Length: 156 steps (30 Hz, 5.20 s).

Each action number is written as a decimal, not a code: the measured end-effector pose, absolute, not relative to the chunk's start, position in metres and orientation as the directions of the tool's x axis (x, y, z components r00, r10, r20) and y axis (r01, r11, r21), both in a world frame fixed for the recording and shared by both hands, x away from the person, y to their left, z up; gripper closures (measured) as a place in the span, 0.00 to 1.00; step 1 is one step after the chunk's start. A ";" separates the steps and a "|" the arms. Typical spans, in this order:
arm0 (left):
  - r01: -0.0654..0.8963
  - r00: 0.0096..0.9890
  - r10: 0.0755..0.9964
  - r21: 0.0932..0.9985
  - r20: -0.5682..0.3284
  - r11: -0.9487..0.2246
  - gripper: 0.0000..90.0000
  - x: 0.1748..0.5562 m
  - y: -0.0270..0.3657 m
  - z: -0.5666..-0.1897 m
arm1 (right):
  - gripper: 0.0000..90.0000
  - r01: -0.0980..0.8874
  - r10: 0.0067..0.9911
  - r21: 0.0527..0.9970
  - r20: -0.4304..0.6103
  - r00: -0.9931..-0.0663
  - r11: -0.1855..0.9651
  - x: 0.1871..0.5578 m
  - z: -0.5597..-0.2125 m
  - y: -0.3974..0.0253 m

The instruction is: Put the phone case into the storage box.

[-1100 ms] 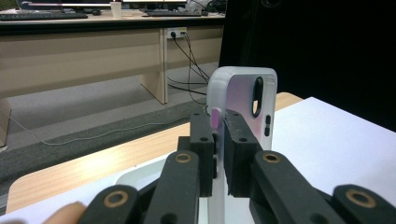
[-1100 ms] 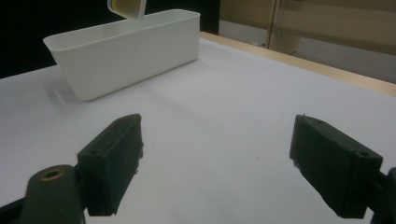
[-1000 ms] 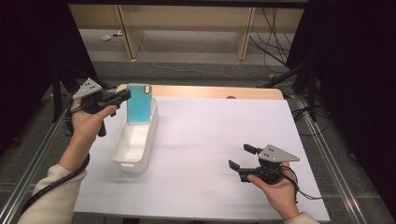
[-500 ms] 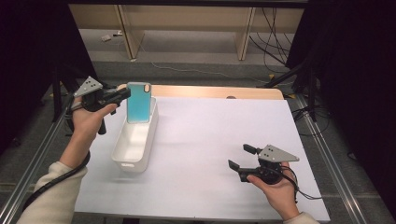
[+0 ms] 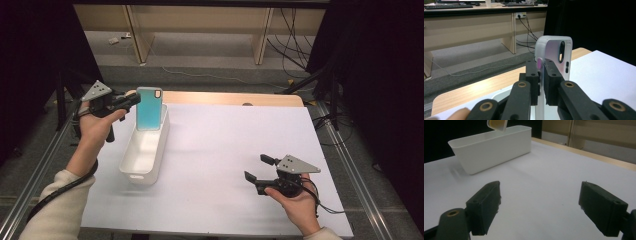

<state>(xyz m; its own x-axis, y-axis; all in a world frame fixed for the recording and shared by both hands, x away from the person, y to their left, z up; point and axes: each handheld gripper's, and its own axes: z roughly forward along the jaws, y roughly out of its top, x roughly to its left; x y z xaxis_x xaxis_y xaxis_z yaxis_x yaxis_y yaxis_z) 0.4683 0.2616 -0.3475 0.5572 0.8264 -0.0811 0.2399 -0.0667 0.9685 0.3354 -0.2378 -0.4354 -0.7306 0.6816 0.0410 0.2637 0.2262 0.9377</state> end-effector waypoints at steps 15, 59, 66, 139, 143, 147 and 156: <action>0.252 0.551 0.830 0.965 -0.083 -0.070 0.92 0.476 0.265 -0.351 | 0.21 0.294 0.685 0.931 0.071 -0.725 0.215 0.334 -0.435 -0.237; 0.248 0.550 0.832 0.966 -0.081 -0.070 0.92 0.494 0.264 -0.349 | 0.20 0.293 0.692 0.935 0.079 -0.718 0.197 0.335 -0.435 -0.239; 0.245 0.552 0.831 0.967 -0.077 -0.073 0.92 0.496 0.263 -0.348 | 0.20 0.283 0.690 0.939 0.074 -0.720 0.195 0.336 -0.436 -0.238; 0.265 0.532 0.841 0.962 -0.096 -0.058 0.92 0.526 0.260 -0.361 | 0.20 0.286 0.678 0.942 0.096 -0.729 0.173 0.340 -0.438 -0.233; 0.123 0.573 0.803 0.952 0.161 -0.279 0.92 0.540 0.275 -0.358 | 0.20 0.292 0.677 0.940 0.101 -0.729 0.174 0.339 -0.437 -0.233; 0.099 0.591 0.781 0.943 0.202 -0.318 0.92 0.546 0.278 -0.360 | 0.20 0.304 0.687 0.929 0.081 -0.722 0.211 0.338 -0.436 -0.235; 0.104 0.594 0.777 0.937 0.210 -0.333 0.92 0.553 0.277 -0.364 | 0.20 0.286 0.681 0.942 0.094 -0.727 0.175 0.339 -0.438 -0.233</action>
<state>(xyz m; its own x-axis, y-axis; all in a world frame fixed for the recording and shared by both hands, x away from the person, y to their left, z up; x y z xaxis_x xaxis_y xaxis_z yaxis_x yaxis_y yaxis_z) 0.5530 0.2773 -0.3642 0.5936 0.7769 0.2099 0.1041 -0.3328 0.9372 0.3394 -0.2333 -0.4380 -0.7265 0.6806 0.0943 0.2864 0.1753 0.9419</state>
